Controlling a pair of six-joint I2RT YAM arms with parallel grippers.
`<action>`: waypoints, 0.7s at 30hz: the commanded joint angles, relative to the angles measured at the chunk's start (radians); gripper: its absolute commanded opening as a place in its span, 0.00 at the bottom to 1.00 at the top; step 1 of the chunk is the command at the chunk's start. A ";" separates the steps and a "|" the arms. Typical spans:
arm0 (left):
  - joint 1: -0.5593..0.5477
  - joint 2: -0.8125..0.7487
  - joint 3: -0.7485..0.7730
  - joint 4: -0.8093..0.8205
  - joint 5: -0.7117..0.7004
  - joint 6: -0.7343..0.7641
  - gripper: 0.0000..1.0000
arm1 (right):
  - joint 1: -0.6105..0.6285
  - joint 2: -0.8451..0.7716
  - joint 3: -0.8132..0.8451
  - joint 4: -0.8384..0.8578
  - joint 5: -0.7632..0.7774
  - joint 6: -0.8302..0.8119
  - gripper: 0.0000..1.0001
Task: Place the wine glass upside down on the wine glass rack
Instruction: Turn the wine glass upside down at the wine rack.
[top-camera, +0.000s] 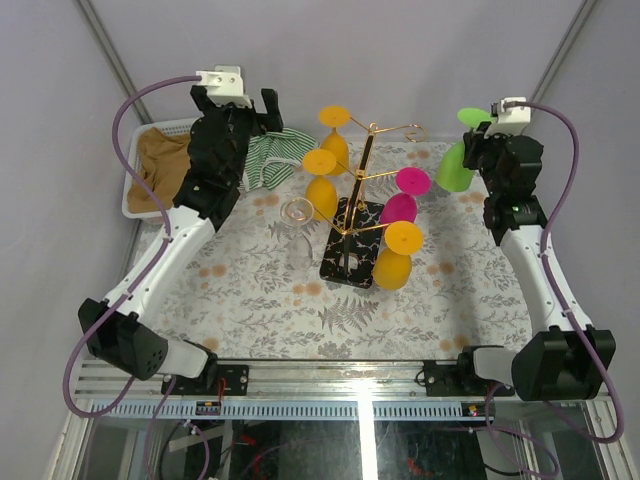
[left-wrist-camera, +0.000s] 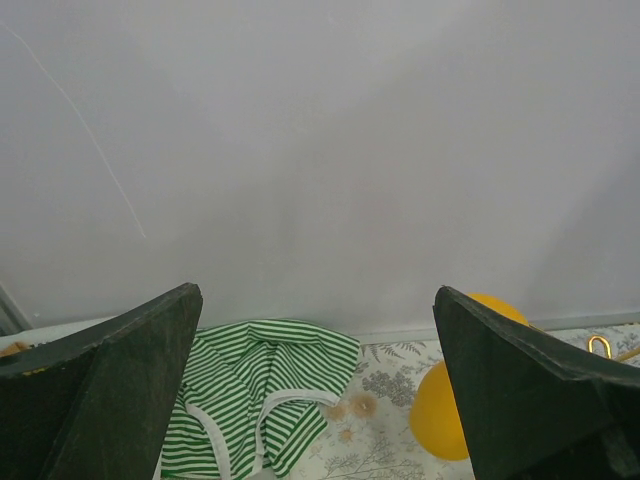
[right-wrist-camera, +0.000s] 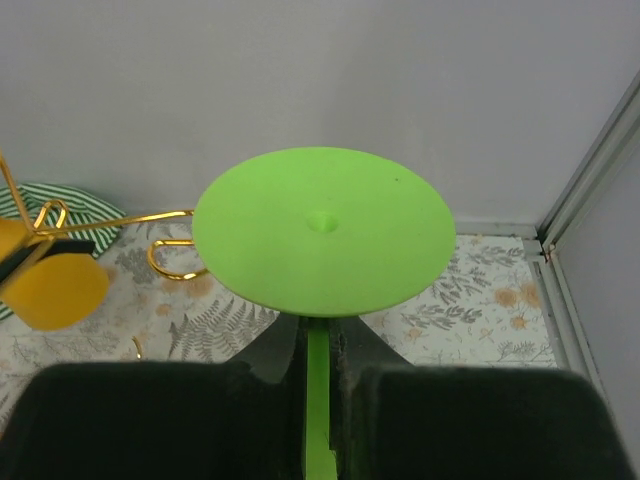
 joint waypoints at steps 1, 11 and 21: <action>0.024 -0.007 -0.026 0.037 -0.009 -0.005 1.00 | -0.045 0.004 -0.046 0.195 -0.126 -0.006 0.00; 0.068 -0.012 -0.092 0.081 -0.012 -0.025 1.00 | -0.078 0.106 -0.119 0.323 -0.359 0.011 0.00; 0.095 -0.001 -0.125 0.133 -0.002 -0.034 1.00 | -0.076 0.155 -0.154 0.365 -0.479 0.017 0.00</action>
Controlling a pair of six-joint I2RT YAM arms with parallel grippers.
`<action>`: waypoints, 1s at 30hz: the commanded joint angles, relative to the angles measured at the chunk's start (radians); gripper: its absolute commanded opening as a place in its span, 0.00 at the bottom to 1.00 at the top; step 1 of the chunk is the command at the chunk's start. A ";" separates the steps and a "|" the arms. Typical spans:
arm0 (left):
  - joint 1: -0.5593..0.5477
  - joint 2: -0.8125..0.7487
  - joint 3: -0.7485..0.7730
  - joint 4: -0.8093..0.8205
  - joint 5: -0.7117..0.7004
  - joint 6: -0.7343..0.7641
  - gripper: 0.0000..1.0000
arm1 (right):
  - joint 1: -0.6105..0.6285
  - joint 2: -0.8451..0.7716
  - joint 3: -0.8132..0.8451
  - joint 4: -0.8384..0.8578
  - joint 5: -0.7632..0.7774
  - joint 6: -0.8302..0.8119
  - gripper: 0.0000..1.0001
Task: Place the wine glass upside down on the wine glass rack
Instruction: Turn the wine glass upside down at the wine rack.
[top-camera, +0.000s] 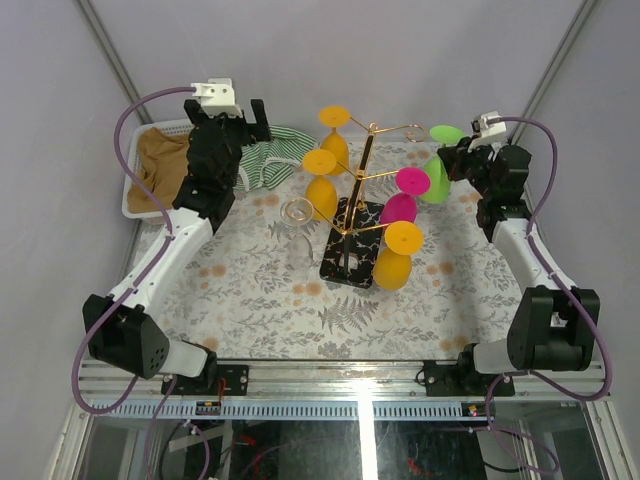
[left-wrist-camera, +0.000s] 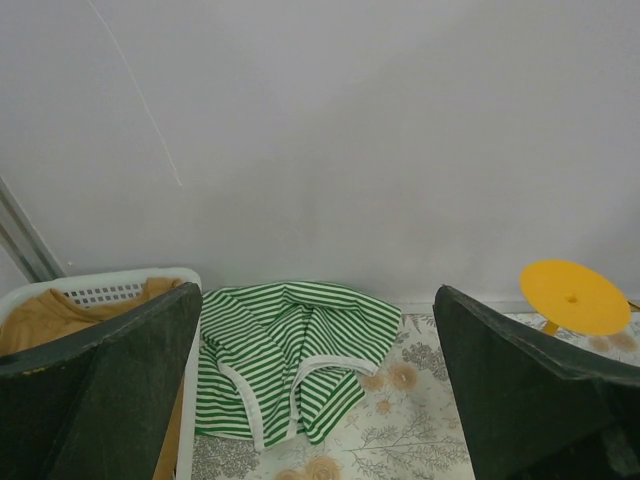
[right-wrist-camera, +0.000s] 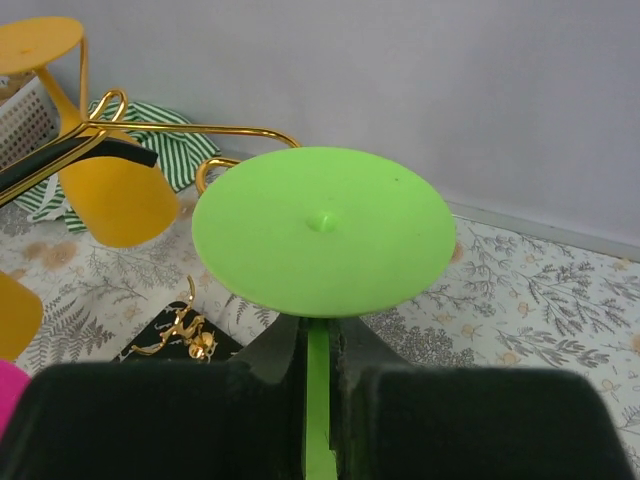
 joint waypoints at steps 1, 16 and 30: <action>0.014 0.003 0.001 0.091 0.001 -0.015 1.00 | -0.002 0.000 -0.017 0.129 -0.086 0.009 0.00; 0.021 0.039 0.053 0.056 0.032 -0.013 1.00 | 0.056 0.114 -0.068 0.366 -0.129 0.028 0.00; 0.022 0.068 0.089 0.025 0.055 -0.038 1.00 | 0.090 0.207 -0.034 0.487 -0.127 0.039 0.00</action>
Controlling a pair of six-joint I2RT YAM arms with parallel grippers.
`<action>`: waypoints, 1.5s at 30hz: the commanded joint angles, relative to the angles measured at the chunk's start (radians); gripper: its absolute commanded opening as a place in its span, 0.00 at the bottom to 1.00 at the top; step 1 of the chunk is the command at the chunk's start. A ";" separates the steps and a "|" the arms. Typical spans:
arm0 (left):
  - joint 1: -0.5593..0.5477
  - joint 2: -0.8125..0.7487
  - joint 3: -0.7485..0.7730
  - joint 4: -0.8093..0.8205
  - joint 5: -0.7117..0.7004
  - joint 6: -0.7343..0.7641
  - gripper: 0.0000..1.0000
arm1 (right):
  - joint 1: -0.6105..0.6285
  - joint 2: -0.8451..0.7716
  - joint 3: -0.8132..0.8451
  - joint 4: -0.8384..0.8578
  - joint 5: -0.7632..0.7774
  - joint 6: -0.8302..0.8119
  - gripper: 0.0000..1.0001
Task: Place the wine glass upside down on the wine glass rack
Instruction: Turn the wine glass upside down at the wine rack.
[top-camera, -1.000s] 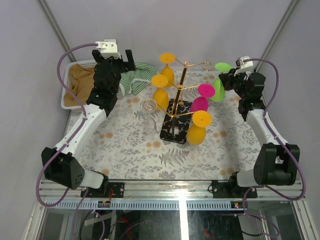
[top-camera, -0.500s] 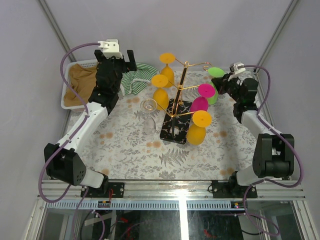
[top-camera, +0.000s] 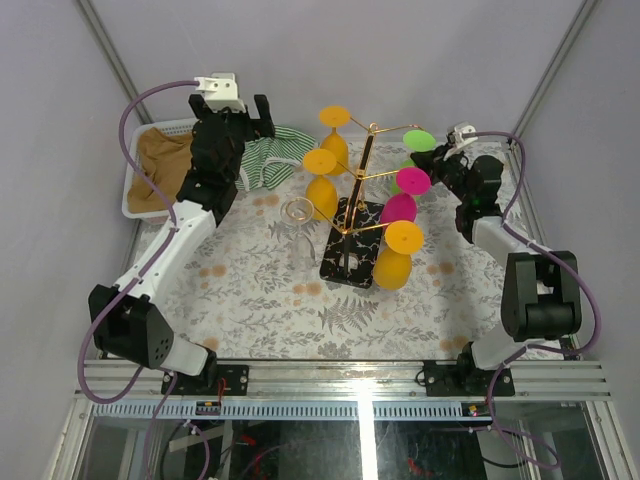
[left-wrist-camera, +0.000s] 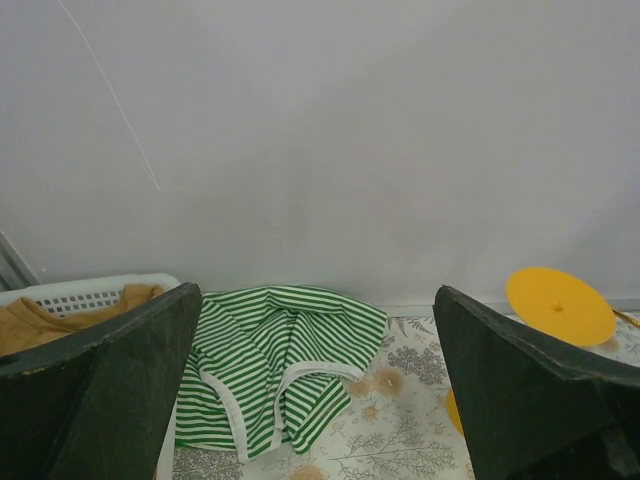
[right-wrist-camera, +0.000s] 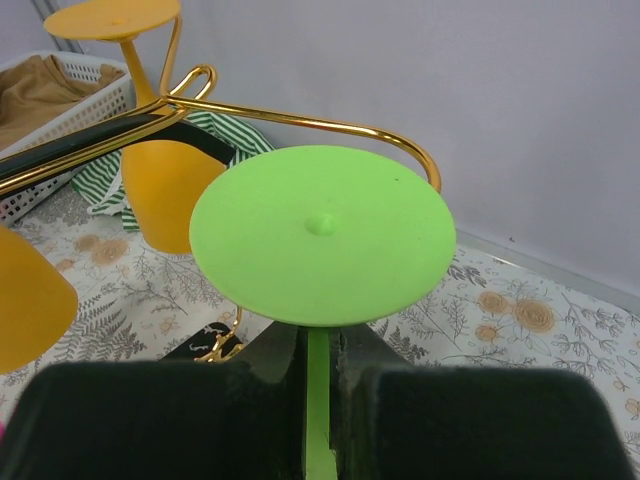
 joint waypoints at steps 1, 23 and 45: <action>0.010 0.024 0.053 0.015 0.018 -0.010 1.00 | 0.010 0.038 0.049 0.127 -0.010 0.001 0.00; 0.012 0.065 0.083 0.009 0.026 -0.005 1.00 | 0.032 0.158 0.111 0.321 -0.090 0.092 0.00; 0.013 0.078 0.090 0.001 0.038 -0.011 1.00 | 0.021 0.276 0.194 0.446 -0.084 0.156 0.02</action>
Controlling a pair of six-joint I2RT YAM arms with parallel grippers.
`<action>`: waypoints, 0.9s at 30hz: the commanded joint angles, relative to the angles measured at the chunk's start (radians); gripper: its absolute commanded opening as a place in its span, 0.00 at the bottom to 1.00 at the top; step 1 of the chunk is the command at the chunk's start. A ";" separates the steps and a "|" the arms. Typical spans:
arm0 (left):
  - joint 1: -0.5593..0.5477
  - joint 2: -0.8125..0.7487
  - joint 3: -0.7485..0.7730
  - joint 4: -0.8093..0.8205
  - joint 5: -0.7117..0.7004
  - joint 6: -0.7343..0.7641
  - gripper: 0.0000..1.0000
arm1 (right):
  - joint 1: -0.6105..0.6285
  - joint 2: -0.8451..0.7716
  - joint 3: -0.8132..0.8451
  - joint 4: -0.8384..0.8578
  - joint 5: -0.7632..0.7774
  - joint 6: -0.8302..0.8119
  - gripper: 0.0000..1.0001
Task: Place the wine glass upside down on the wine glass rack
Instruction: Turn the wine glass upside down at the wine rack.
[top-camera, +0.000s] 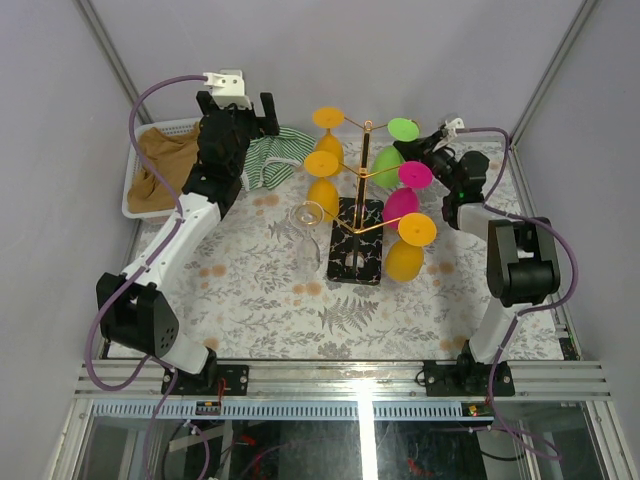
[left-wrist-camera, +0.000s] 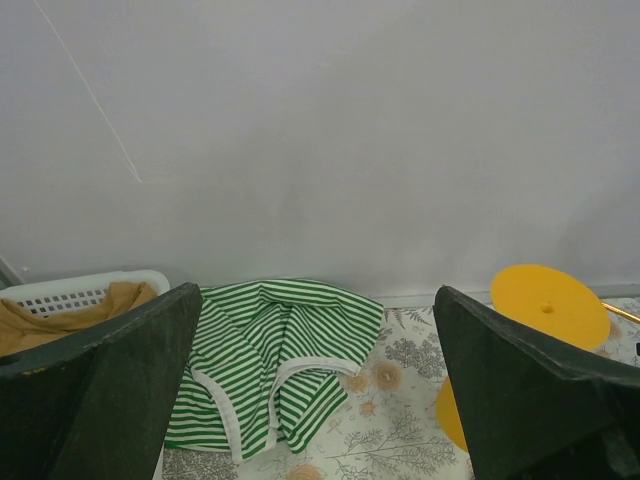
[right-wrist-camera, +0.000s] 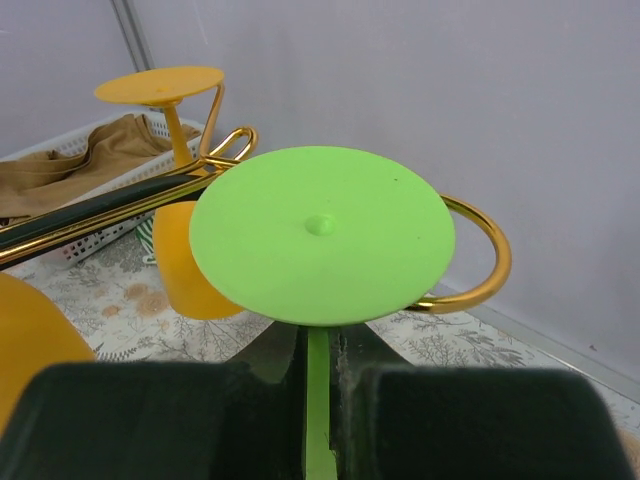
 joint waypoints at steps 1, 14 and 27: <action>0.009 0.010 0.041 0.020 0.013 -0.009 1.00 | -0.003 0.017 0.073 0.093 0.038 0.002 0.03; 0.008 0.025 0.043 0.026 0.021 -0.015 1.00 | -0.002 0.048 0.108 0.040 0.132 -0.051 0.06; 0.009 0.050 0.060 0.028 0.032 -0.026 1.00 | -0.002 0.045 0.088 0.031 0.246 -0.101 0.07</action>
